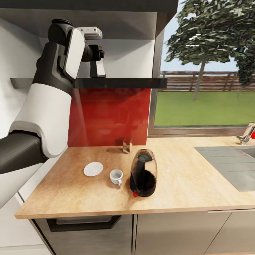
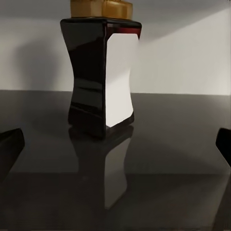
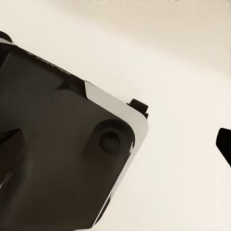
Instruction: Set up a coffee station on the kitchen countertop: keep the coffee maker on the countertop, move the bottle of coffee from the kitchen shelf to the counter next to the coffee maker, place a paper coffee filter on top of the coffee maker, put the saucer next to the coffee maker with the coffee cup on the saucer, and place the electric kettle next to the coffee maker.
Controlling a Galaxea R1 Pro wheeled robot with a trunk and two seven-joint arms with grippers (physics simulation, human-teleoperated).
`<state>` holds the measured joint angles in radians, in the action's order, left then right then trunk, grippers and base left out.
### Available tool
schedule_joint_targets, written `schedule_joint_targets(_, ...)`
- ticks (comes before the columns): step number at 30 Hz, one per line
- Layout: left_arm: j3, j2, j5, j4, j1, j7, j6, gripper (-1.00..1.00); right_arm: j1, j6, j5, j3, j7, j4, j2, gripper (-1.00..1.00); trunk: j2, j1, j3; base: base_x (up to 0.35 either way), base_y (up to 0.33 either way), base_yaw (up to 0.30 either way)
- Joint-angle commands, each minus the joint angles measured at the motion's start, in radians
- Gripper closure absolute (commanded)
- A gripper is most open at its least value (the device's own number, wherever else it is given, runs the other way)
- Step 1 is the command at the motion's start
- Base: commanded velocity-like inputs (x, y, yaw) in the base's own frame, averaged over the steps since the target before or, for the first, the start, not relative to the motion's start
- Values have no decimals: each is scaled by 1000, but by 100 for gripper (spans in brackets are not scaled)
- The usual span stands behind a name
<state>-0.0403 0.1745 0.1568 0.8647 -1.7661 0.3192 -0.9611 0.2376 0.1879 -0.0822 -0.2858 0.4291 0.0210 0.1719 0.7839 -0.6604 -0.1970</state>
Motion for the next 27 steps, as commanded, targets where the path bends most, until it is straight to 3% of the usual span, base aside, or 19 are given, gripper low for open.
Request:
schedule_joint_targets(1, -1, 0, 10, 1, -1, 10, -2, -100, 1, 8, -9, 1, 0, 2, 0, -100, 1, 0, -2, 158, 0, 0)
schedule_joint_targets(15, 0, 0, 9, 8, -1, 12, -2, -100, -3, 10, -12, -1, -3, 27, 3, -100, 1, 0, -2, 74, 0, 0)
schedule_joint_targets(18, 0, 0, 9, 9, -1, 12, -2, -100, -5, 11, -46, -1, -4, 28, 4, -100, 1, 0, -2, 41, 0, 0)
schedule_joint_targets(23, 0, 0, 9, 8, -1, 12, -2, -100, -7, 13, -211, 0, -9, 28, 3, -100, 1, 0, -2, 12, 0, 0)
schedule_joint_targets(27, 0, 0, 9, 8, -1, 12, -2, -100, -9, 13, -257, 0, -10, 28, 4, -100, 1, 0, -2, 3, 0, 0)
